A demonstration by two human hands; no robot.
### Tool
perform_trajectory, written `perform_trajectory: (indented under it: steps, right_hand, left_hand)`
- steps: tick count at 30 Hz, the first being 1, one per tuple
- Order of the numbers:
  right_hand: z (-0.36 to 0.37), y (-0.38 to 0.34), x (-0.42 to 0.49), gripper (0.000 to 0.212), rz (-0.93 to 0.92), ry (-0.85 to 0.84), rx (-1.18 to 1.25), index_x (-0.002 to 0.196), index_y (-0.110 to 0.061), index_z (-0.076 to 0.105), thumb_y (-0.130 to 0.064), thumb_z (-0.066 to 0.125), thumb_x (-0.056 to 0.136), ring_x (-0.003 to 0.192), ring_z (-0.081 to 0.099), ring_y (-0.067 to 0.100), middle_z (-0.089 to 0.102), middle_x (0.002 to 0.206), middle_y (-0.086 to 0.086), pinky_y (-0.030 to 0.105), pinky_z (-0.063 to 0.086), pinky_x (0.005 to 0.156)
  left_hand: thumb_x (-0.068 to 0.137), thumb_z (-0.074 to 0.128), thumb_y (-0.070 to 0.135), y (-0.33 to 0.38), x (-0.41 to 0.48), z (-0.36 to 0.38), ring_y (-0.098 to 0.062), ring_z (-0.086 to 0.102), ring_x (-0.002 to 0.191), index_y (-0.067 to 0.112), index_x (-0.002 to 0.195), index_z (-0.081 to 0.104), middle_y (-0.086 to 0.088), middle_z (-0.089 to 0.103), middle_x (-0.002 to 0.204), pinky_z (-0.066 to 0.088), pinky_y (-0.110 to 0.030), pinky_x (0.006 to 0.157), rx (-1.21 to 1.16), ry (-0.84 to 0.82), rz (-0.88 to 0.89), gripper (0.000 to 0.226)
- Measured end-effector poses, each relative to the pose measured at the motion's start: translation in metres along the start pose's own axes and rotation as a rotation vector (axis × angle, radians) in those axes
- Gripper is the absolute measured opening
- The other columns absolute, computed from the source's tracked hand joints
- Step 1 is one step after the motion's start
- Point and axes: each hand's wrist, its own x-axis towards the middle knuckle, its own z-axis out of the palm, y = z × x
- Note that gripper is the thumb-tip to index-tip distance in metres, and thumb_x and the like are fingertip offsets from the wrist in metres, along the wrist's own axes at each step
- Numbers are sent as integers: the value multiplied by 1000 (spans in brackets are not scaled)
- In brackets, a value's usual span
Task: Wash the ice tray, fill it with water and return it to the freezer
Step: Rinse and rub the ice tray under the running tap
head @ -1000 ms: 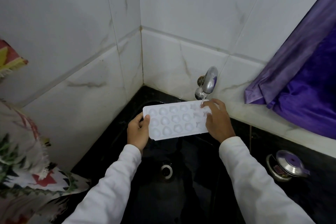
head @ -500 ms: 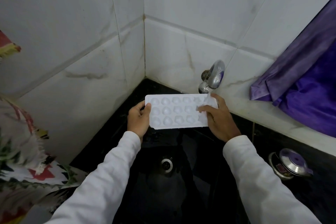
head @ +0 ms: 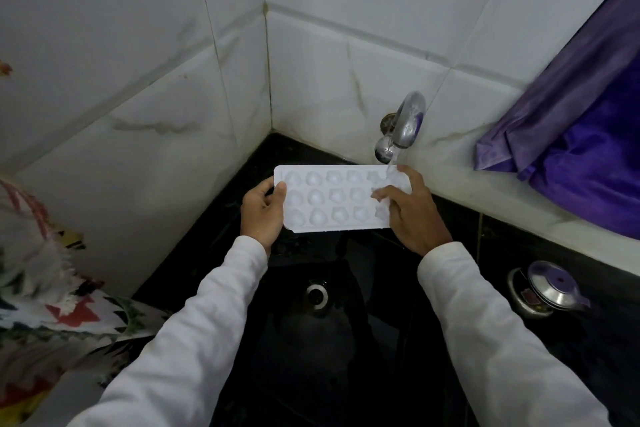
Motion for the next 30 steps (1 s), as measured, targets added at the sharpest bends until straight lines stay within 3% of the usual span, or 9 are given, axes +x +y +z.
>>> perform_trajectory:
  steps: [4, 7, 10, 17, 22, 26, 30]
  right_hand:
    - [2, 3, -4, 39, 33, -41, 66, 124, -25, 67, -15, 45, 94, 131, 41, 46, 30, 154, 10, 47, 43, 104]
    - [1, 3, -6, 32, 25, 3, 139, 117, -21, 66, -7, 48, 94, 133, 41, 37, 28, 153, 10, 29, 36, 104]
    - [-5, -2, -7, 22, 126, 74, 259, 109, -15, 60, -1, 50, 96, 135, 39, 25, 26, 152, 9, 17, 26, 101]
    - [-7, -3, -10, 16, 136, 142, 312, 106, -15, 62, -7, 49, 99, 138, 37, 19, 27, 154, 5, 21, 26, 104]
    - [-9, -5, -12, 18, 110, 103, 306, 108, -15, 62, -6, 49, 99, 120, 31, -1, 26, 154, 4, 13, 24, 99]
    - [-4, -1, -8, 25, 68, 70, 271, 106, -16, 66, -2, 48, 97, 136, 37, 20, 26, 152, 7, 17, 25, 103]
    - [4, 7, -6, 30, 26, 52, 246, 95, -15, 72, 4, 50, 93, 135, 40, 32, 29, 150, 9, 26, 31, 110]
  left_hand:
    - [101, 51, 21, 0, 1, 0, -29, 73, 93, 33, 97, 70, -11, 76, 95, 60, -42, 84, 15, 13, 7, 23]
    - [100, 52, 23, -3, 3, -1, -30, 73, 93, 33, 94, 71, -10, 76, 94, 59, -45, 86, 42, 31, 9, 23]
    - [100, 53, 23, -6, 6, -1, -24, 73, 91, 20, 109, 71, -7, 76, 94, 59, -44, 86, 52, 56, -7, 21]
    - [98, 54, 25, -7, 16, 3, -24, 72, 90, 13, 106, 72, -6, 75, 93, 59, -45, 87, 42, 113, -86, 23]
    - [96, 54, 25, -4, 25, 4, -31, 71, 93, 21, 94, 71, -7, 74, 94, 60, -46, 81, 52, 137, -129, 17]
    - [90, 55, 31, -6, 32, 5, -28, 71, 94, 15, 104, 73, -7, 74, 100, 58, -52, 87, 71, 129, -151, 28]
    - [93, 55, 27, -6, 30, 7, -29, 71, 92, 19, 96, 72, -8, 74, 98, 58, -53, 86, 72, 132, -152, 19]
